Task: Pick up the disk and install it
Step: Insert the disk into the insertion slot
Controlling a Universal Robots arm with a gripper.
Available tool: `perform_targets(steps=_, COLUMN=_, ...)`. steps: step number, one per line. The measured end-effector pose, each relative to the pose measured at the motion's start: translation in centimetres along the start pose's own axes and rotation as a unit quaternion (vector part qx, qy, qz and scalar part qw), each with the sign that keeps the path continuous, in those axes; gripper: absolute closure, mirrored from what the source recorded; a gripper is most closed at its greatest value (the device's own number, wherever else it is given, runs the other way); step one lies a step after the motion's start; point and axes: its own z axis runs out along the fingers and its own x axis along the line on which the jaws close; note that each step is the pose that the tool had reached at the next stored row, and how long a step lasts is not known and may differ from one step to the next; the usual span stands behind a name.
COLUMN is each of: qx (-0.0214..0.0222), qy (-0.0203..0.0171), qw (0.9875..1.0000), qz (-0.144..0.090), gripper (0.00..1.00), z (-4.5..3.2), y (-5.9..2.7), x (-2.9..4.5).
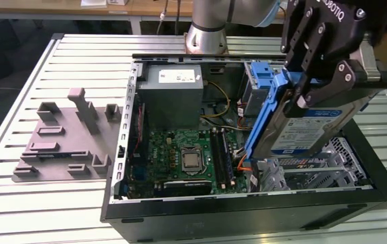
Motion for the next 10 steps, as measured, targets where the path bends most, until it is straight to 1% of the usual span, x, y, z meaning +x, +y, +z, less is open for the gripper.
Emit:
perform_targets(steps=4, qx=0.0000, qy=0.0001, qw=1.0000, qz=0.000, gripper=0.64, z=0.18, y=-0.48, x=0.03)
perform_targets(steps=10, qx=0.0000, qy=0.0000, qw=1.0000, qz=0.000, gripper=0.64, z=0.50, y=-1.51, x=0.00)
